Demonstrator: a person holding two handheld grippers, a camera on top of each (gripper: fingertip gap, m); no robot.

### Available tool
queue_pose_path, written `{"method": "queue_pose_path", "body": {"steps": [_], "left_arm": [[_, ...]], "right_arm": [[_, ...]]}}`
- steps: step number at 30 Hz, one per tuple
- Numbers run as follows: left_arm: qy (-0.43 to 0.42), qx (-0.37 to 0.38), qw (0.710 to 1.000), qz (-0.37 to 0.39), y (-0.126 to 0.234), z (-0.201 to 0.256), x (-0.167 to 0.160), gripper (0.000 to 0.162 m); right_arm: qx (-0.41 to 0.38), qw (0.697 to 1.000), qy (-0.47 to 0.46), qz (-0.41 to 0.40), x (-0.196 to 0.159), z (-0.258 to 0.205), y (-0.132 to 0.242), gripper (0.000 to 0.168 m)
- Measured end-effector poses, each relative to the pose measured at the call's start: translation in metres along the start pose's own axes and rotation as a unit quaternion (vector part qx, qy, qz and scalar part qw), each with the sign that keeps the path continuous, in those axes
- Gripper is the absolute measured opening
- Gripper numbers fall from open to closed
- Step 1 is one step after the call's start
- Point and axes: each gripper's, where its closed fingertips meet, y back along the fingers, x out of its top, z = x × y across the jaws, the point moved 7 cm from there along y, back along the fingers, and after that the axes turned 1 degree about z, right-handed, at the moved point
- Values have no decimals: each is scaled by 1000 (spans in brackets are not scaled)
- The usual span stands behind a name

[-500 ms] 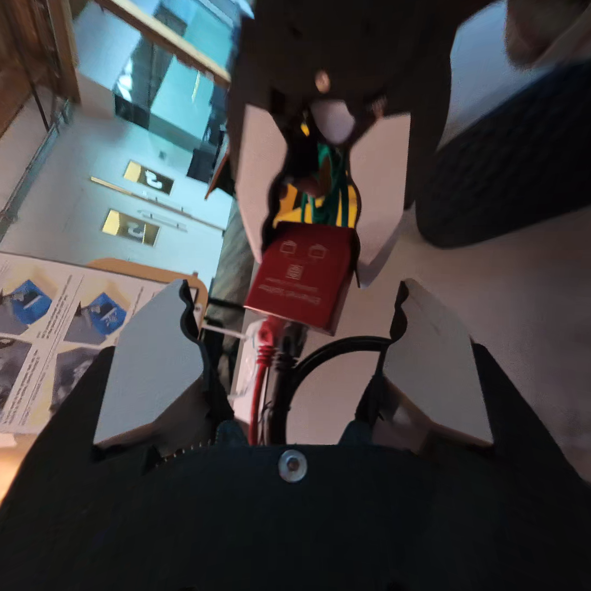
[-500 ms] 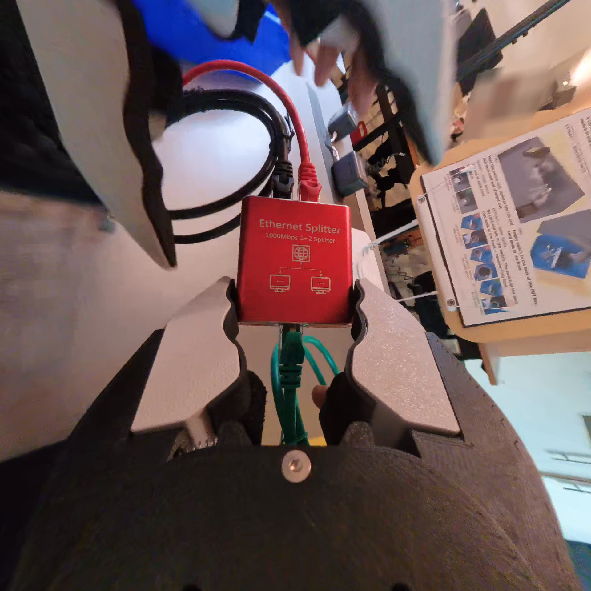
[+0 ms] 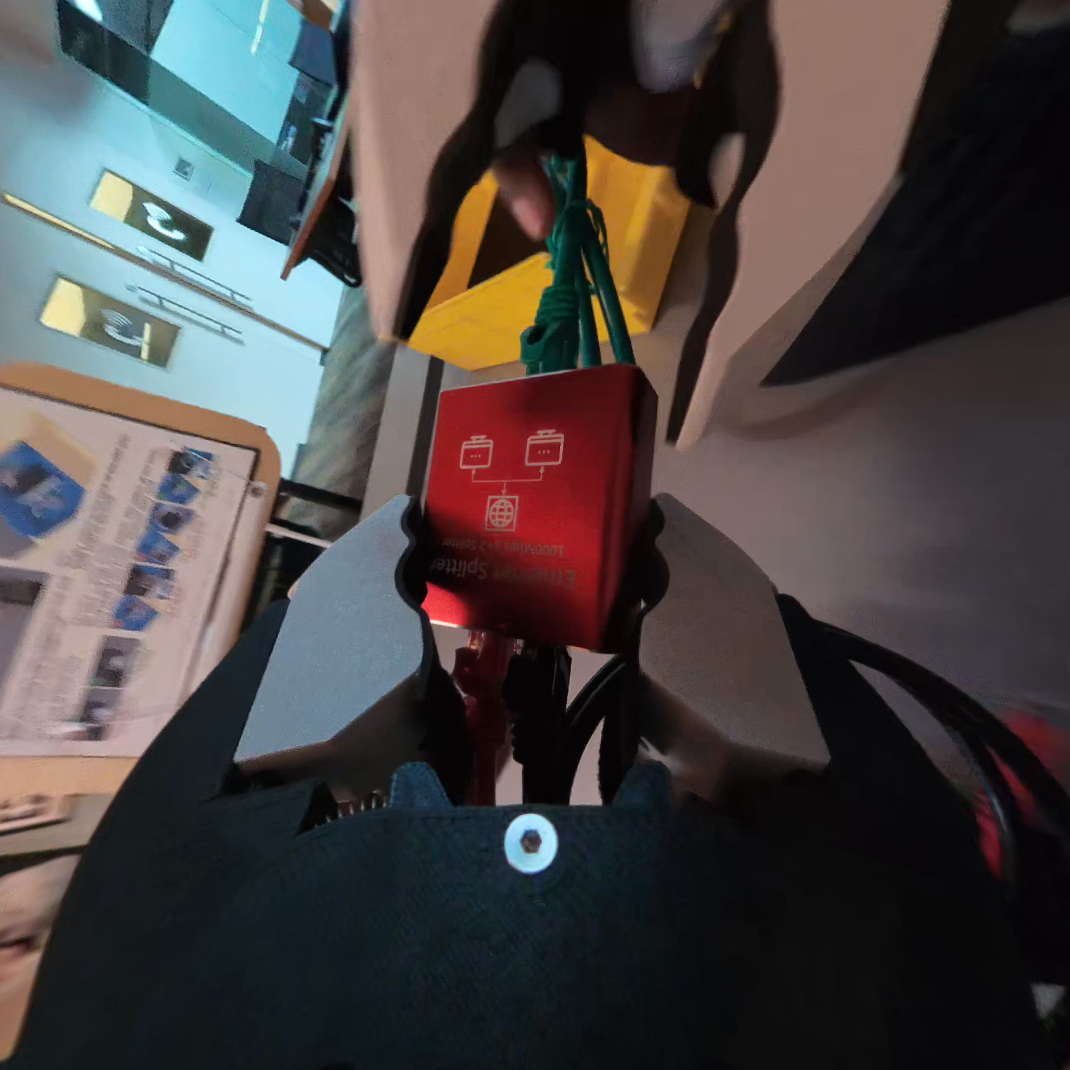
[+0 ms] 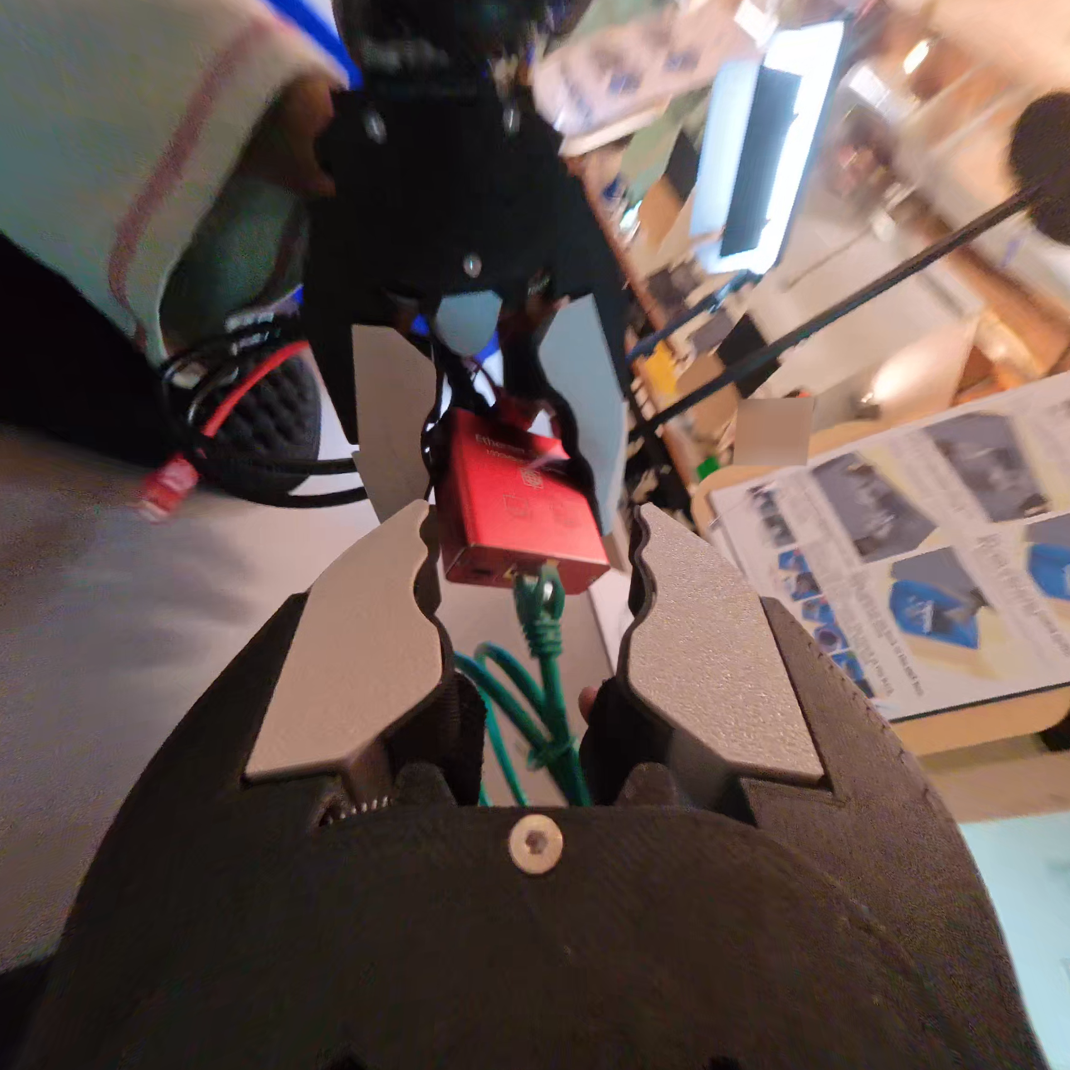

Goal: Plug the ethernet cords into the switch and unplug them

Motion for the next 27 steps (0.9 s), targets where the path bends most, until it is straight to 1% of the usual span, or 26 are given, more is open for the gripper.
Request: {"method": "queue_pose_path", "body": {"steps": [2, 4, 5, 6, 7, 8, 9, 10, 11, 12, 13, 14, 15, 17, 18, 19, 20, 21, 22, 23, 24, 25, 27], "left_arm": [[75, -31, 996, 31, 3, -3, -4, 73], [129, -64, 989, 45, 1, -4, -8, 72], [154, -78, 984, 48, 0, -3, -10, 72], [180, -84, 979, 49, -2, -4, -13, 73], [203, -84, 974, 47, -3, -6, -17, 73], [222, -74, 971, 47, -3, -8, -20, 73], [235, -57, 969, 44, -3, -9, -22, 73], [240, -36, 969, 39, -2, -11, -23, 73], [237, -9, 971, 33, -1, -12, -24, 73], [226, 26, 973, 22, 1, -12, -23, 73], [209, 59, 976, 12, 1, -12, -20, 72], [192, 90, 977, 4, 2, -10, -16, 73], [177, 115, 978, 1, 2, -6, -11, 72], [156, 155, 975, -8, 0, 1, -4, 72], [145, 170, 975, -16, -2, 5, -1, 72], [130, 179, 975, -26, -4, 8, 0, 72], [114, 182, 976, -37, -6, 12, 0, 72], [104, 185, 976, -46, -8, 15, 0, 72], [95, 187, 976, -53, -10, 16, 0, 72], [87, 192, 976, -53, -11, 17, 0, 72], [82, 197, 976, -49, -11, 18, 1, 72], [74, 199, 976, -49, -12, 18, 2, 72], [53, 208, 975, -50, -13, 20, 4, 72]], "right_arm": [[-24, 999, 4, 46, 1, 5, 12, 57], [-42, 997, 29, 54, 0, 7, 20, 38], [-68, 995, 53, 42, 0, 9, 23, 31], [-108, 990, 85, 35, 2, 11, 27, 29], [-145, 983, 103, 44, 8, 13, 32, 21], [-174, 981, 69, 55, 12, 17, 38, 8], [-179, 982, -19, 61, 12, 20, 41, 4], [-155, 976, -136, 72, 10, 19, 42, 2], [-113, 953, -264, 99, 6, 16, 40, 0], [-74, 906, -397, 131, 0, 12, 36, 1], [-45, 845, -508, 160, -9, 6, 31, 5], [-41, 792, -584, 173, -21, -1, 25, 10], [-56, 749, -634, 182, -32, -5, 19, 13], [-85, 667, -708, 216, -45, -9, 11, 28], [-84, 634, -732, 235, -47, -9, 6, 35], [-81, 616, -745, 242, -48, -10, 2, 39], [-81, 610, -750, 242, -48, -11, -2, 44], [-82, 606, -751, 247, -48, -11, -3, 44], [-80, 600, -753, 257, -48, -11, -3, 42], [-77, 596, -754, 264, -49, -10, -3, 32], [-76, 598, -752, 266, -50, -10, -1, 23], [-77, 606, -747, 262, -51, -10, -1, 19], [-61, 620, -741, 252, -48, -11, -3, 22]]}}
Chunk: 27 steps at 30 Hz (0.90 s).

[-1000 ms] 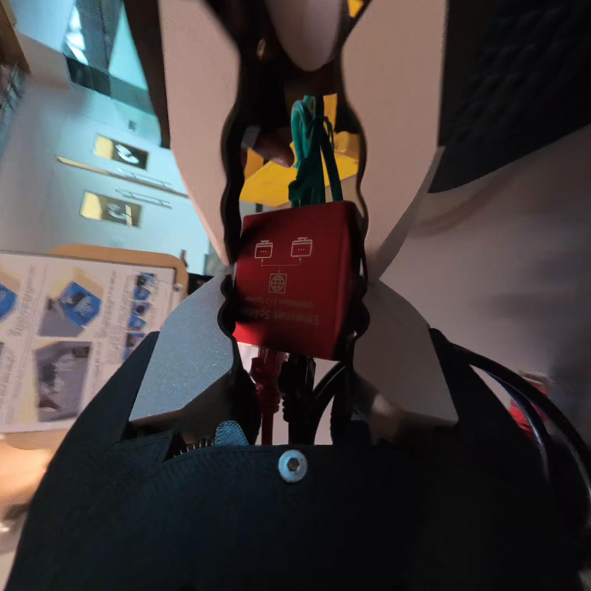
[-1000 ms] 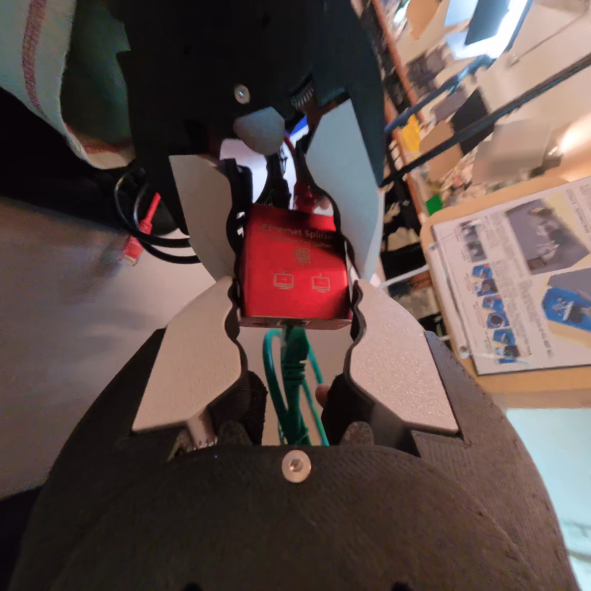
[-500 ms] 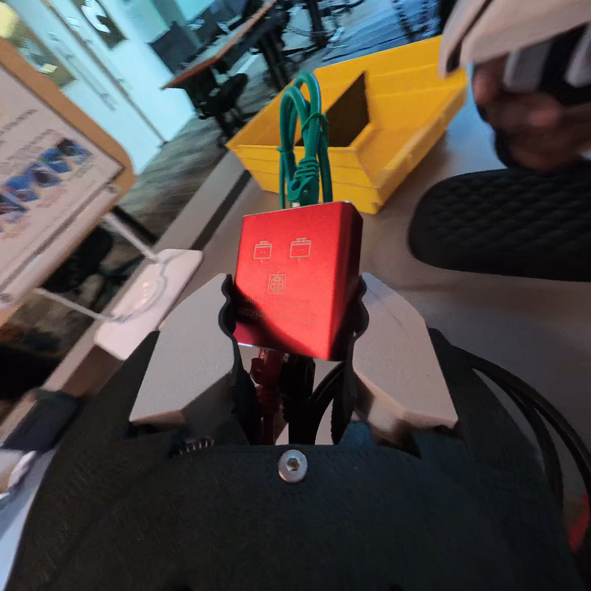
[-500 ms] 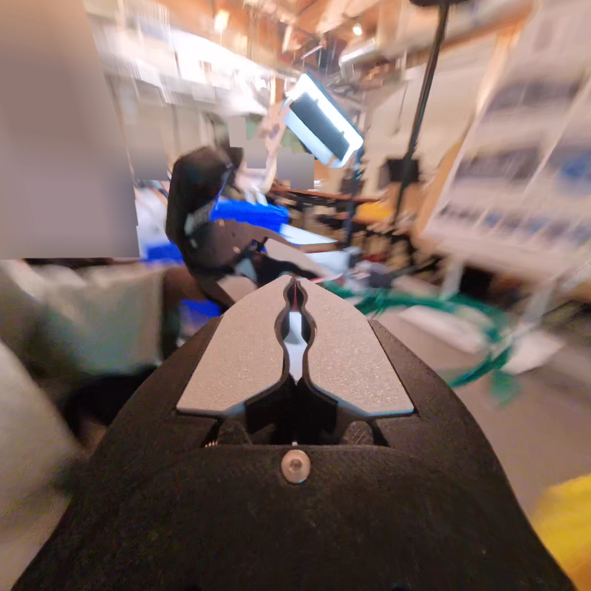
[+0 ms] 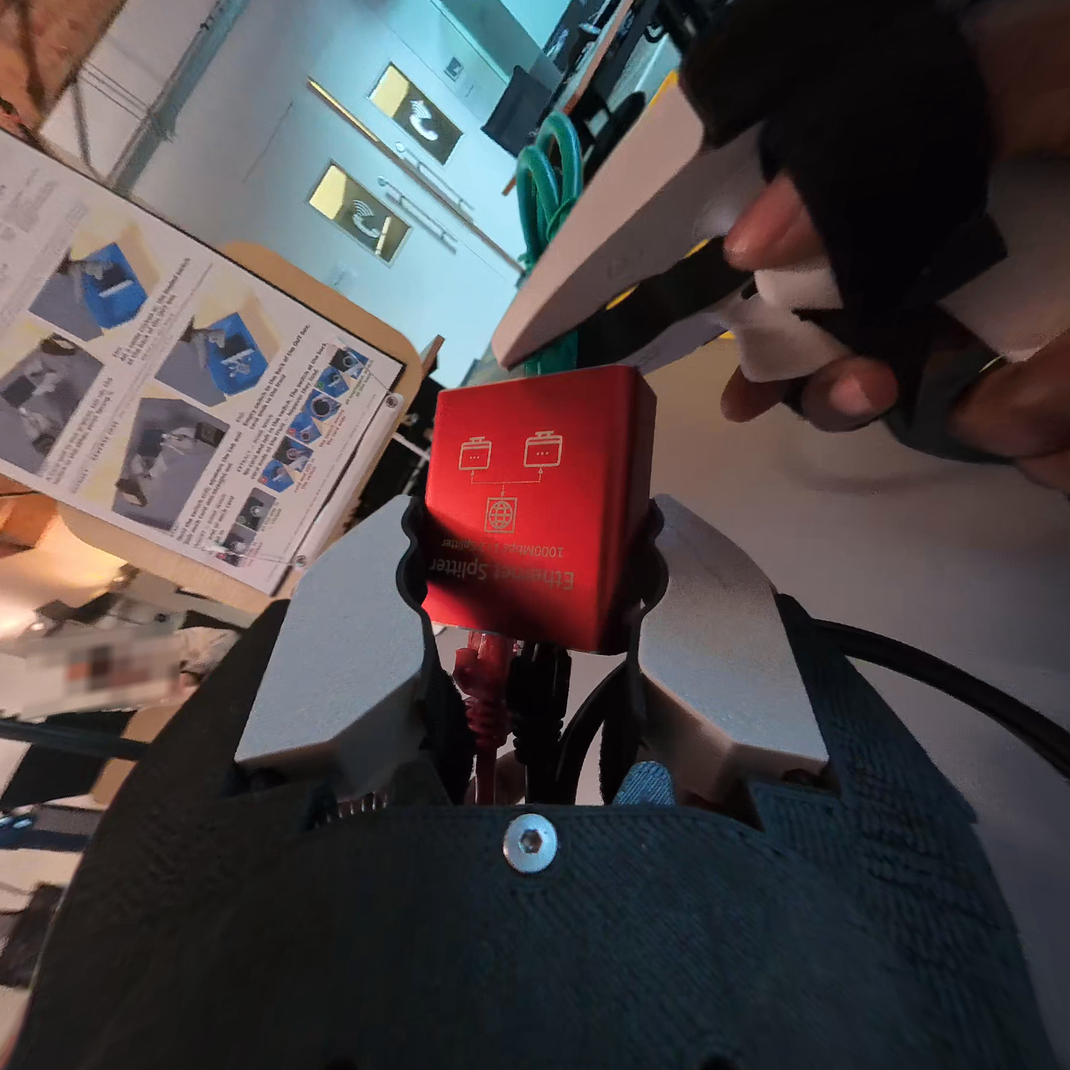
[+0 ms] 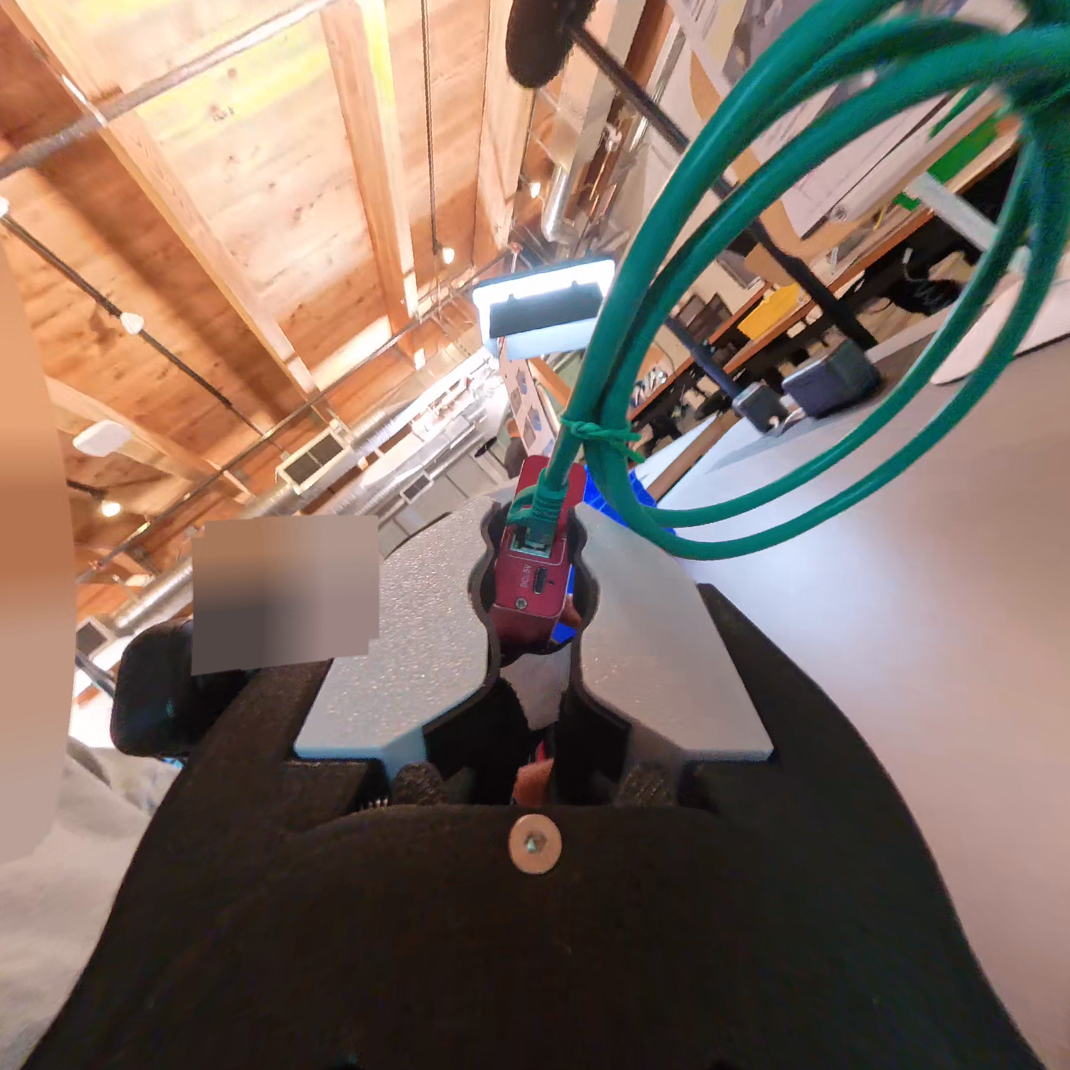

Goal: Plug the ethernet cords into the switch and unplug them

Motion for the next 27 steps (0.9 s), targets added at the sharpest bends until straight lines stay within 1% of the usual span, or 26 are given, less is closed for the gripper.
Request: {"method": "queue_pose_path", "body": {"steps": [4, 9, 16, 22, 25, 27], "left_arm": [[-25, 24, 999, 14, 1, 3, 1, 72], [-39, 53, 997, 36, 6, 2, 2, 72], [-50, 56, 996, 42, 5, 3, 1, 72], [-27, 34, 998, 54, 4, 6, 2, 71], [-16, 33, 998, 55, 4, 6, 1, 71], [-15, 37, 998, 58, 4, 6, 1, 71]], "right_arm": [[8, 1000, 16, -5, 1, -2, 1, 16], [40, 998, 43, -25, 2, -8, 3, 16], [24, 993, 102, -50, 2, -9, 5, 15], [-4, 972, 227, -67, 3, -14, 8, 14], [-15, 959, 275, -63, 3, -16, 8, 15], [-19, 955, 290, -57, 2, -17, 7, 16]]}}
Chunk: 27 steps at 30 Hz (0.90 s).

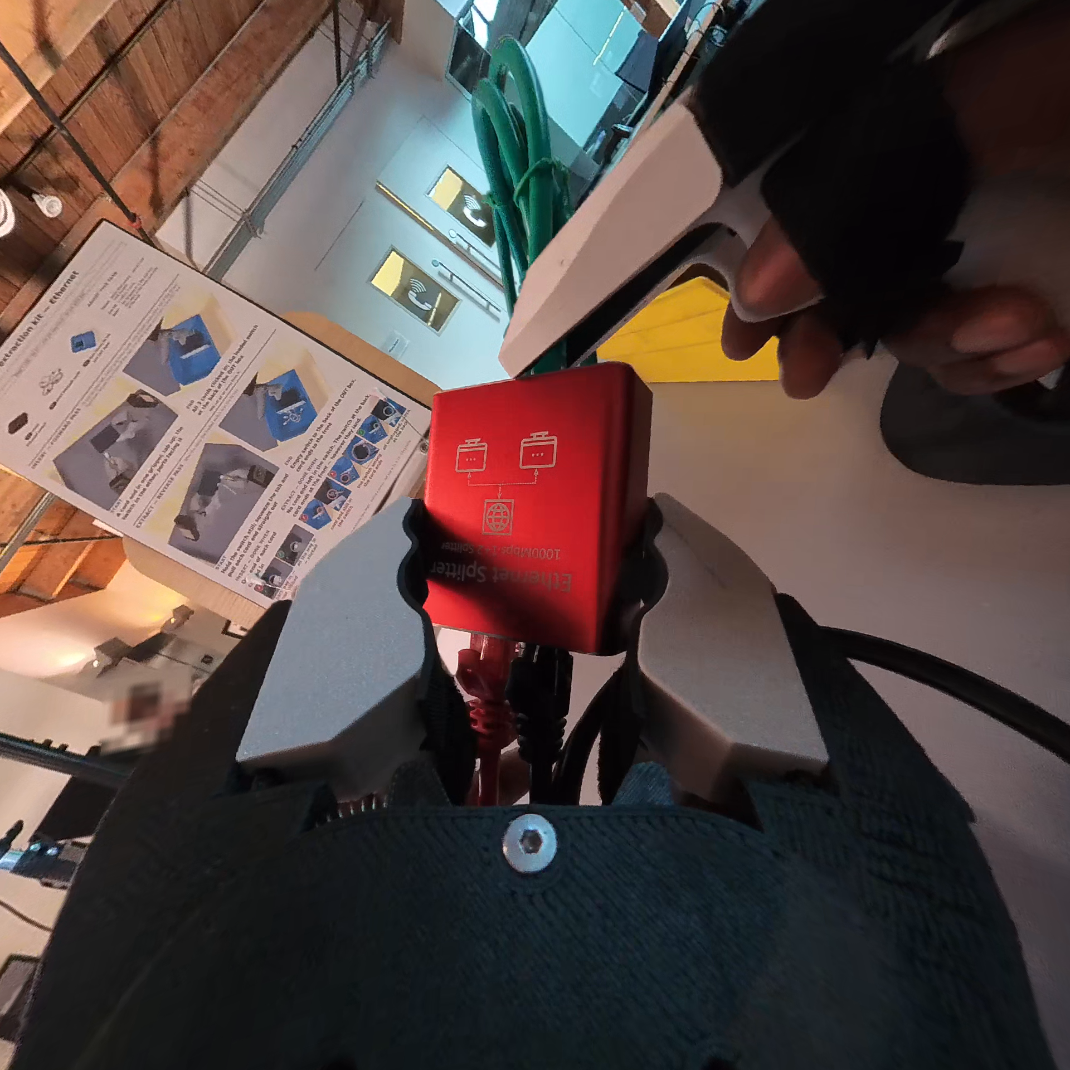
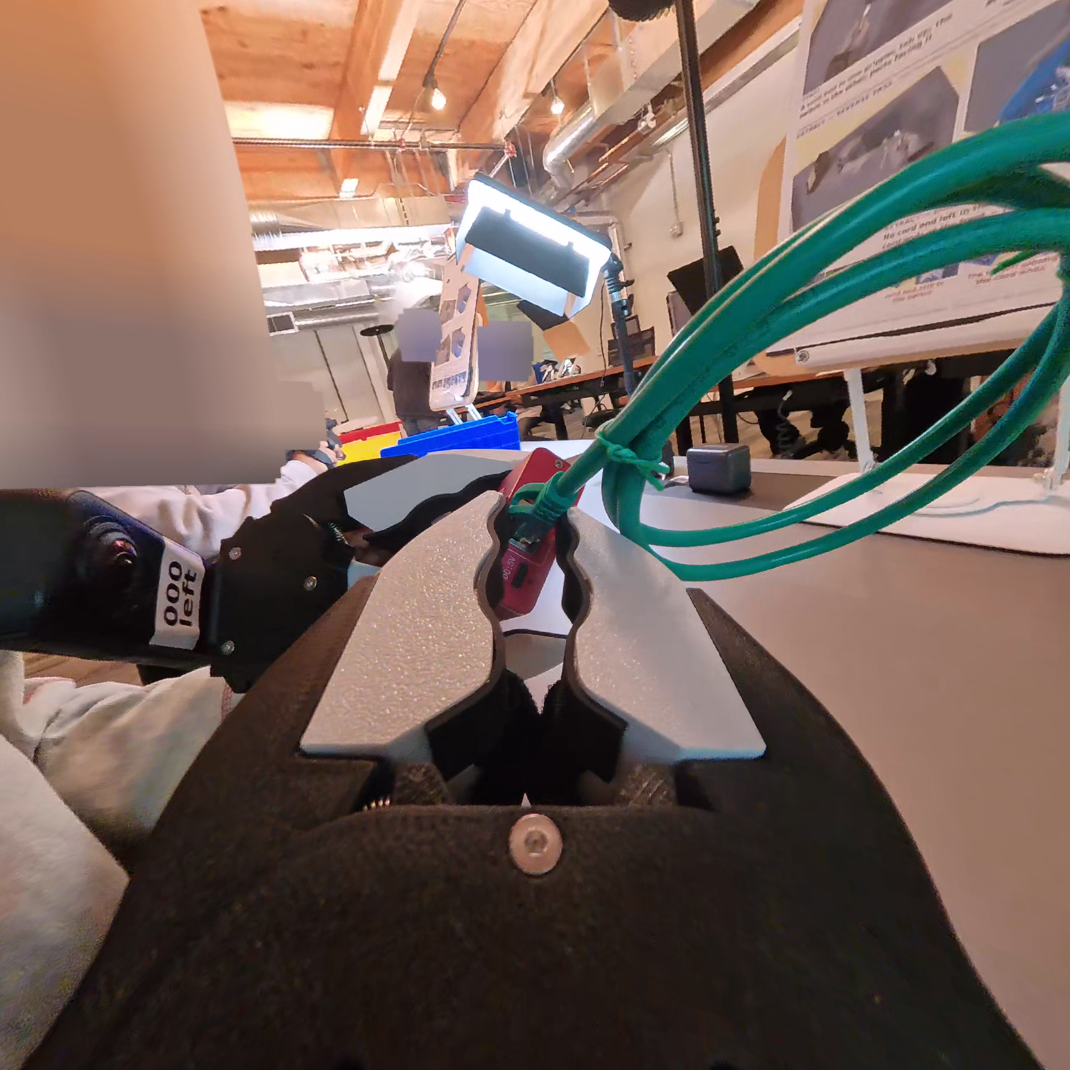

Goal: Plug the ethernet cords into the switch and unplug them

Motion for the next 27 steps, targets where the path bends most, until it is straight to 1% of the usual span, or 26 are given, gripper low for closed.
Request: {"method": "queue_pose_path", "body": {"steps": [3, 4, 5, 7, 8, 9, 14, 18, 22, 25, 27], "left_arm": [[-5, 16, 1000, 7, 0, 0, 1, 71], [-12, 29, 999, 9, 1, -1, 2, 71], [-25, 43, 999, 10, 2, -2, 2, 71], [-48, 58, 997, 7, 4, -3, 1, 72], [-61, 64, 996, 2, 4, -1, 0, 72], [-79, 72, 994, -1, 4, 0, -1, 71], [-130, 92, 987, 8, 5, 2, 3, 72], [-154, 99, 983, 17, 6, 4, 5, 72], [-164, 102, 981, 26, 7, 6, 6, 72], [-186, 110, 976, 28, 7, 7, 8, 72], [-203, 118, 972, 29, 8, 7, 9, 71]], "right_arm": [[-6, 1000, 5, 10, 0, -1, 0, 15], [-2, 1000, -12, 21, 0, -2, 0, 15], [13, 998, -54, 33, -1, -2, -2, 15], [54, 985, -159, 48, -3, 0, -3, 15], [60, 980, -186, 48, -5, 1, -3, 15], [57, 980, -188, 41, -7, 2, -3, 15], [52, 985, -166, 2, -2, 1, 4, 18], [48, 988, -143, -28, 5, 2, 13, 19], [42, 995, -54, -70, 8, -1, 16, 21], [47, 995, -24, -90, 9, -1, 17, 25], [44, 995, -28, -89, 8, 0, 17, 25]]}}
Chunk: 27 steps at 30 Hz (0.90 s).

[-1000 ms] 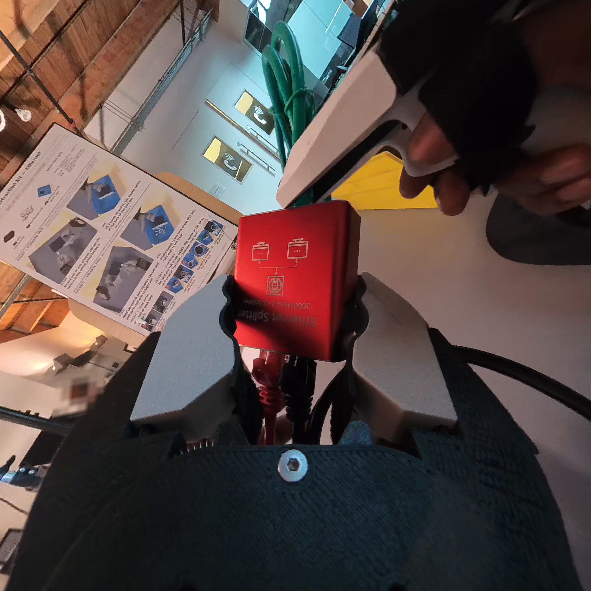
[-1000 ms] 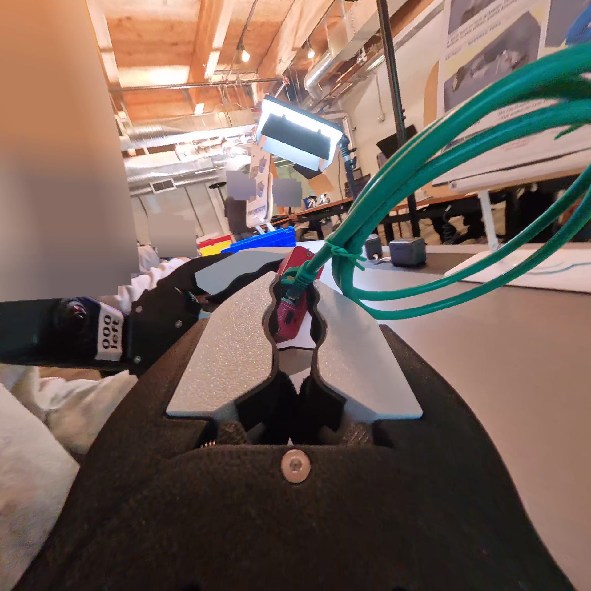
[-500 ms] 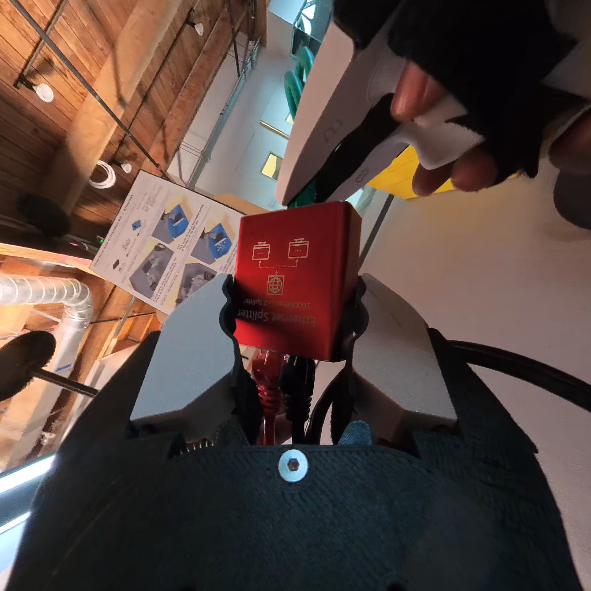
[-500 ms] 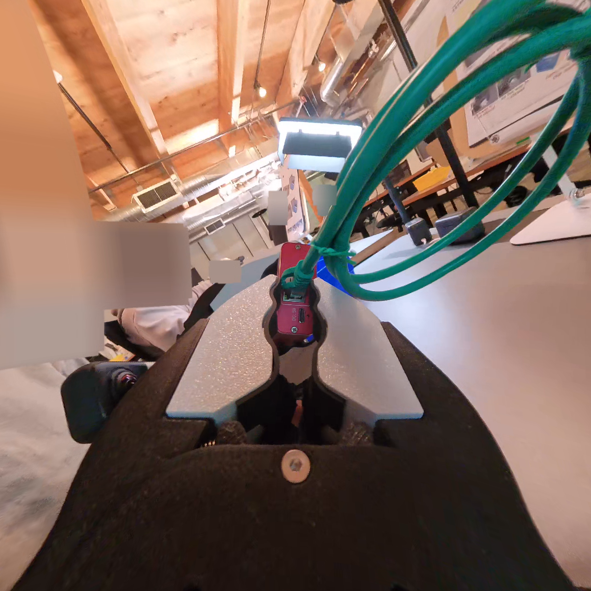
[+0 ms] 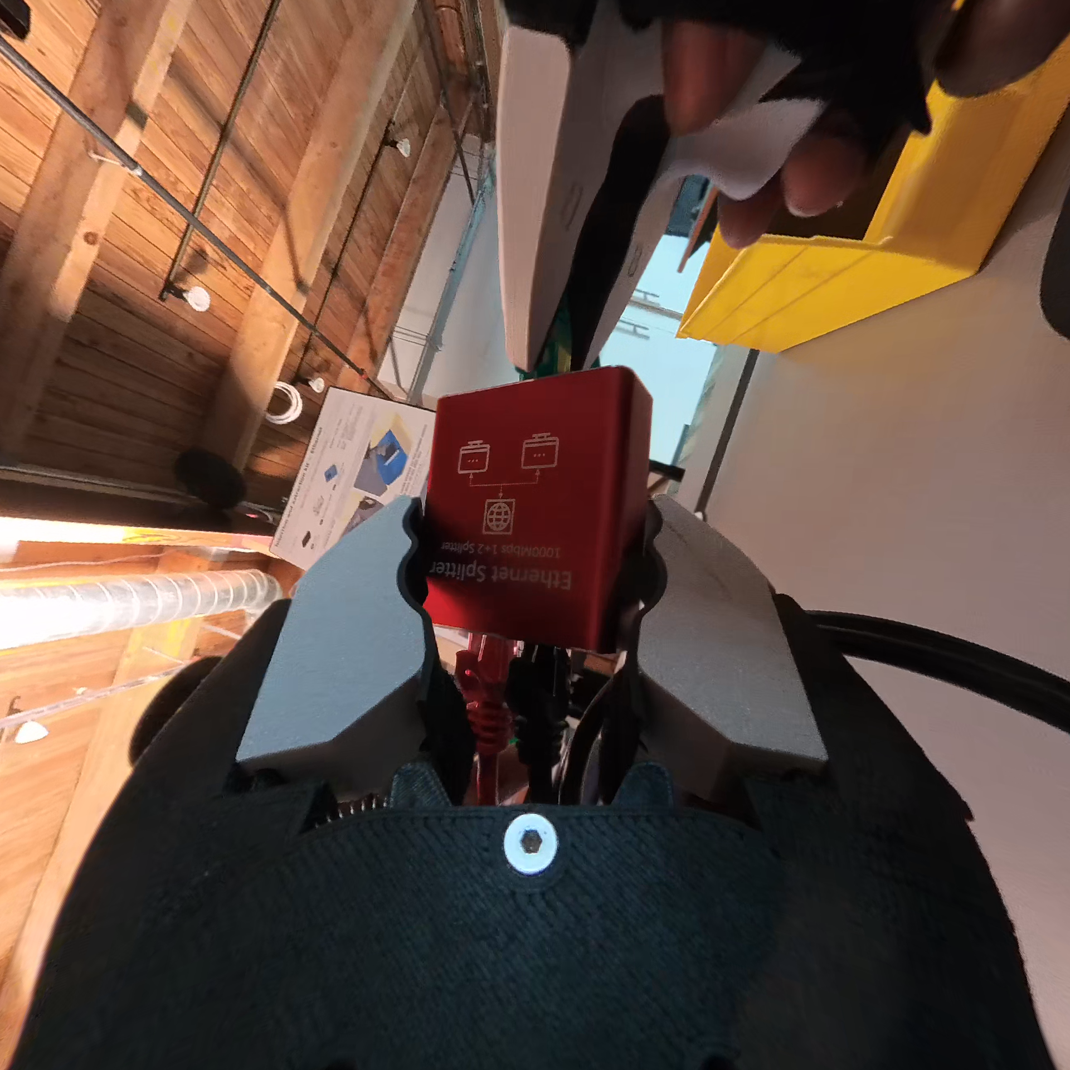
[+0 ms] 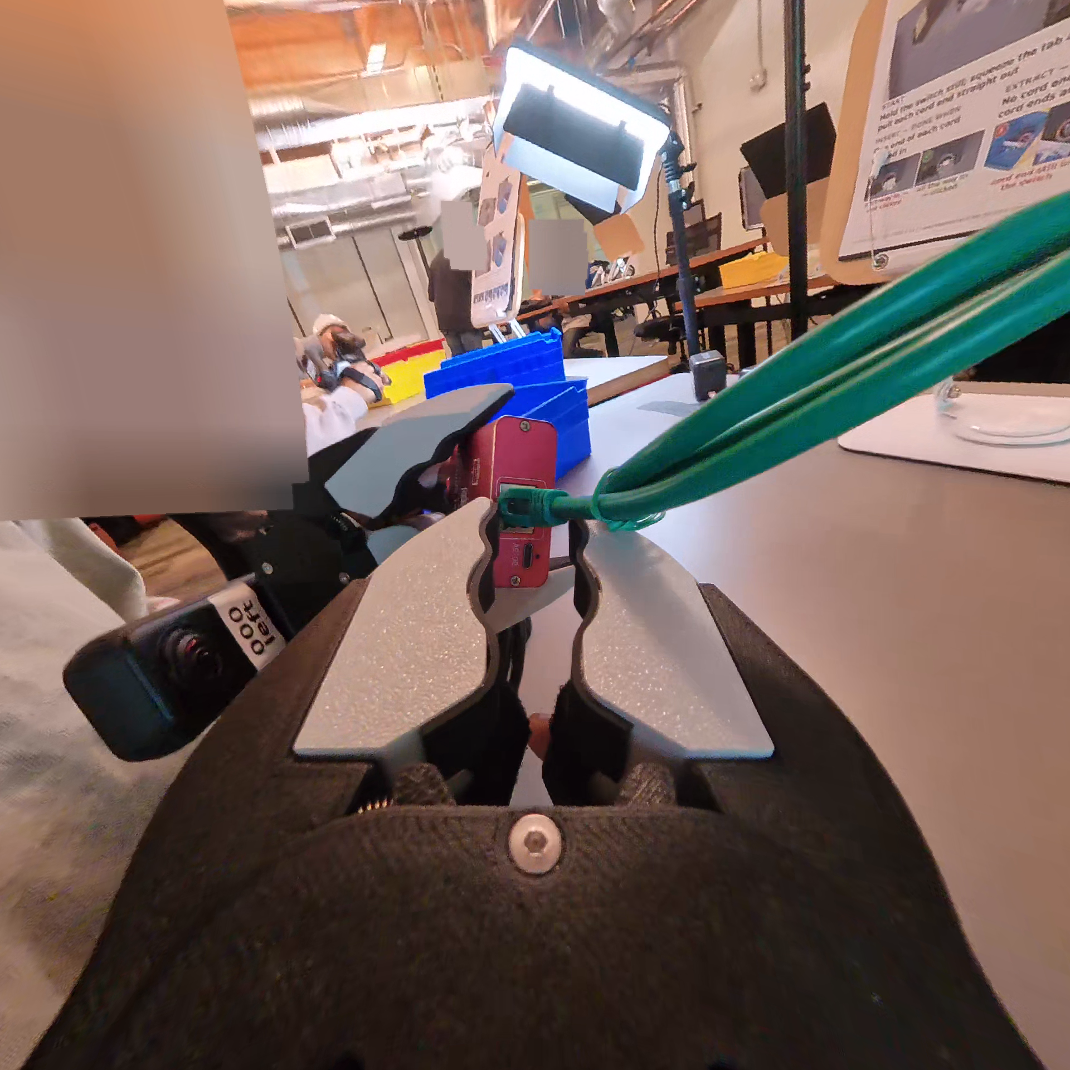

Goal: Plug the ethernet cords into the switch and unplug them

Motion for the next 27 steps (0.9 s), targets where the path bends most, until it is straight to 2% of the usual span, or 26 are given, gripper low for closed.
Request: {"method": "queue_pose_path", "body": {"steps": [3, 12, 16, 22, 27], "left_arm": [[-10, -3, 1000, -3, 0, 1, 0, 71], [17, -22, 1000, -7, -3, 4, -4, 71], [44, -34, 998, 6, -4, 3, -5, 71], [123, -59, 990, 45, -5, 2, -8, 71], [159, -67, 983, 67, -4, 0, -9, 71]], "right_arm": [[2, 999, -41, 15, -3, 2, -1, 23], [-75, 994, 65, 34, -7, -4, -3, 20], [-86, 992, 70, 67, -7, -6, -1, 19], [-46, 994, 42, 93, -4, -9, -2, 16], [15, 992, -31, 122, -5, -6, -3, 15]]}}
